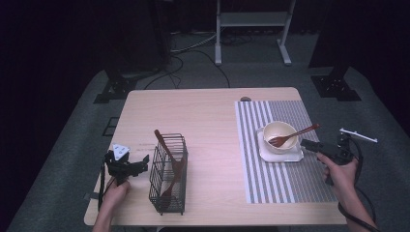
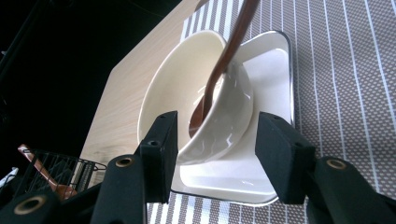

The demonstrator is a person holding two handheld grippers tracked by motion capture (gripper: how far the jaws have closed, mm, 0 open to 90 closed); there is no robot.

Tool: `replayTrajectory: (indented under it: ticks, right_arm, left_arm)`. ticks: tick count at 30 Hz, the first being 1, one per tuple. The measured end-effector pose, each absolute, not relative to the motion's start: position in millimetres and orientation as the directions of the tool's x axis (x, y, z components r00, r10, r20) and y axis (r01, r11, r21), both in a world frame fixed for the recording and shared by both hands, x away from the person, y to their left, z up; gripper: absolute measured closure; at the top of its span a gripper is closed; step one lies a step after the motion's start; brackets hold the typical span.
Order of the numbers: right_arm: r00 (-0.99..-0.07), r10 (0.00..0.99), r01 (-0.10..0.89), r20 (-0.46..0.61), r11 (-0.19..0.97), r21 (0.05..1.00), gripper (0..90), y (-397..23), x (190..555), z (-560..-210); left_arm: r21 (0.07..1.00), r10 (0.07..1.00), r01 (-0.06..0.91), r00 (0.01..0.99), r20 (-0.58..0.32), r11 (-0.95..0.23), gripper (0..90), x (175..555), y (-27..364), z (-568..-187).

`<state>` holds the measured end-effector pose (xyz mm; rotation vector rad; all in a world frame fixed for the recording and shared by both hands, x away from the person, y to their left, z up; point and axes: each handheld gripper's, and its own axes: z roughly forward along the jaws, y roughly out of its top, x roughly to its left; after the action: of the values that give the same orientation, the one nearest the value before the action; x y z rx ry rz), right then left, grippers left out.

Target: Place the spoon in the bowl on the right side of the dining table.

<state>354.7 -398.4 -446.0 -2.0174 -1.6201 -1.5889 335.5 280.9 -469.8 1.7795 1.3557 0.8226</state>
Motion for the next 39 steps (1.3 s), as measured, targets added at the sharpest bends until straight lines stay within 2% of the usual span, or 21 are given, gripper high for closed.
replayTrajectory:
  ticks: [39]
  right_arm:
    - [-0.144,0.657,0.780,0.740,-0.384,0.493,44.3,-387.2,328.3,-473.3]
  left_arm:
    - [0.849,0.970,0.498,0.236,0.060,-0.173,0.0,335.4,280.6,-469.6]
